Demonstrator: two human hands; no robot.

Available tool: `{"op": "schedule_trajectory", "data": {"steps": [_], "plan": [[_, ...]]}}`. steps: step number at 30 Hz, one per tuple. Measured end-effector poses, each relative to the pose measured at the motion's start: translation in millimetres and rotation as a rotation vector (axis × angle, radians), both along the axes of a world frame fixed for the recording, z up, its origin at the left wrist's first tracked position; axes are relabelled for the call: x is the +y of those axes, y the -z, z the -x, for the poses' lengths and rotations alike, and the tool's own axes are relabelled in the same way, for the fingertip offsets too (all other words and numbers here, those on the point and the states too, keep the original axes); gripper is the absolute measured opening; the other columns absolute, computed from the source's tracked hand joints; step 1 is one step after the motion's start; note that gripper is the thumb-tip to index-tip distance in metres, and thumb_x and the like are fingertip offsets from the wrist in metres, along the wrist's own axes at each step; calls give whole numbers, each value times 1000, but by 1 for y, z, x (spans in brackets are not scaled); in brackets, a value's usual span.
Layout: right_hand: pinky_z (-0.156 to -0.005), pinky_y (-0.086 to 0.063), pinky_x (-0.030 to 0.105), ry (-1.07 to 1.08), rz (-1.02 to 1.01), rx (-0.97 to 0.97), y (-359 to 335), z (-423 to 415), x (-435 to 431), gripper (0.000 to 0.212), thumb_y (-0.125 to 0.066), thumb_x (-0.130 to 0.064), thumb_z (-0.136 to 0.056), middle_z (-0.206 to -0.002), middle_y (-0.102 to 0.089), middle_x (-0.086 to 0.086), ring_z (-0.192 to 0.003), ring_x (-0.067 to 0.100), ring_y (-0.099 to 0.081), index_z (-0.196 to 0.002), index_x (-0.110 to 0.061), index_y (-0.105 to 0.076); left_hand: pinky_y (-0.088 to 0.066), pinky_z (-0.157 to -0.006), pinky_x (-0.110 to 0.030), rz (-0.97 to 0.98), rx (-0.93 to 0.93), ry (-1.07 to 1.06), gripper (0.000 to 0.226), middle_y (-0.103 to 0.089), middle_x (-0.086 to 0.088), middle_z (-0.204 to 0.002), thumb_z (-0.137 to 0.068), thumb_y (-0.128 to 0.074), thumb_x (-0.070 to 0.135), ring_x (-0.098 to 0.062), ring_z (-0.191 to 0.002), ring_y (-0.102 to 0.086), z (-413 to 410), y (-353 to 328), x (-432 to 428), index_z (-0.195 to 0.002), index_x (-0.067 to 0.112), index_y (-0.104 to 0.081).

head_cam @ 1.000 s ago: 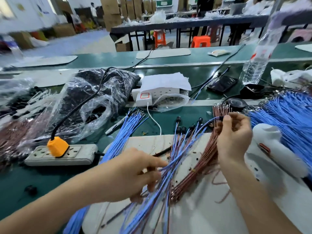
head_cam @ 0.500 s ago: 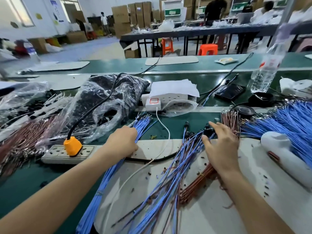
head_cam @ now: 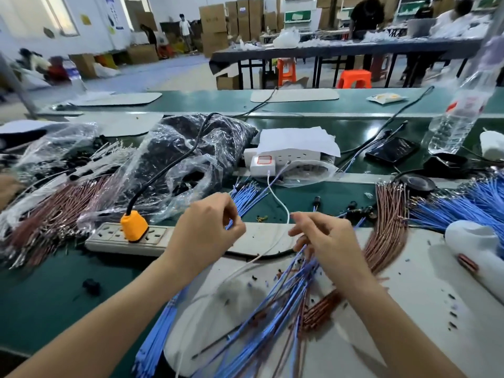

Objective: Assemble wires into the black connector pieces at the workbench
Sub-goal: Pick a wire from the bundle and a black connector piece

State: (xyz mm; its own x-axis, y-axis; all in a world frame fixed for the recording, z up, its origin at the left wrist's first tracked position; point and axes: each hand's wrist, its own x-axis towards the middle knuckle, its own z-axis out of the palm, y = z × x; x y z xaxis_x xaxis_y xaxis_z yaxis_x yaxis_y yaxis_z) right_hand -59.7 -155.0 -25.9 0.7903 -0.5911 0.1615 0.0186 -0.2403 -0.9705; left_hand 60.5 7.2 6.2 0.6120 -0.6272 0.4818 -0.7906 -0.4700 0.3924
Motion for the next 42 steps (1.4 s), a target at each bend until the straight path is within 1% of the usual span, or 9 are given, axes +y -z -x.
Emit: {"op": "schedule_trajectory", "data": {"steps": [8,11,16,22,26,31,36,39,42], "plan": [[-40,-39,18,-278,-429,-5,-11,-64,48,28,-48,-13,-99,-63,-66,0,-43,9,-57,-76,-7,-62,-44,-53,-13,225,137,77,31,-60,8,-72,-83,-68,5,-4,-63,-58,-1,38,18,-87,28,-48],[-38,-42,19,-143,-563,-130,-21,-70,37,30,-41,-18,-103,-55,-67,5,-39,14,-58,-77,-7,-52,-41,-54,-26,134,228,31,32,-53,5,-67,-86,-66,16,-10,-59,-52,-2,58,25,-88,29,-37],[-43,-47,20,293,-640,-500,-57,-49,-35,29,-39,-24,-104,-52,-65,2,-41,13,-57,-79,-12,-50,-38,-60,-11,-131,195,97,37,-47,10,-75,-88,-65,22,3,-67,-49,3,59,31,-89,34,-31],[-49,-51,17,375,-677,-463,-42,3,-85,36,-34,-27,-104,-60,-71,0,-51,10,-64,-81,-12,-58,-44,-61,-16,203,127,-26,8,-60,1,-84,-97,-50,16,-10,-72,-56,-47,10,20,-90,20,-54],[-47,-53,20,307,-750,-373,-14,12,-68,35,-35,-35,-103,-62,-71,7,-53,16,-68,-84,-16,-57,-47,-72,-28,-311,99,-386,17,-65,-14,-97,-89,-47,-2,-26,-82,-57,-141,-11,0,-94,4,-62],[-42,-41,13,272,-615,-336,-4,20,-65,29,-44,1,-97,-60,-58,5,-43,5,-46,-91,-15,-67,-44,-75,-33,-743,153,-389,17,-61,-18,-111,-90,-52,10,-31,-95,-59,-162,16,-13,-105,5,-58],[-47,-54,21,183,-765,-302,-9,22,-64,26,-40,-27,-102,-69,-72,14,-50,18,-66,-95,-16,-63,-50,-79,-38,-671,-12,-364,11,-57,-18,-108,-93,-49,11,-30,-87,-58,-150,12,-18,-98,5,-57],[-52,-55,19,185,-726,-271,-7,19,-61,11,-52,-10,-95,-65,-70,7,-52,13,-65,-94,-11,-63,-50,-74,-35,-479,-87,-279,11,-58,-13,-102,-92,-50,14,-25,-82,-56,-127,-12,-23,-95,8,-58],[-53,-53,15,194,-667,-238,-4,18,-58,22,-46,6,-93,-65,-69,3,-50,8,-61,-95,-6,-64,-51,-66,-26,-45,160,-109,14,-66,-3,-79,-85,-56,6,-16,-70,-59,-92,-26,-43,-78,15,-64]]}}
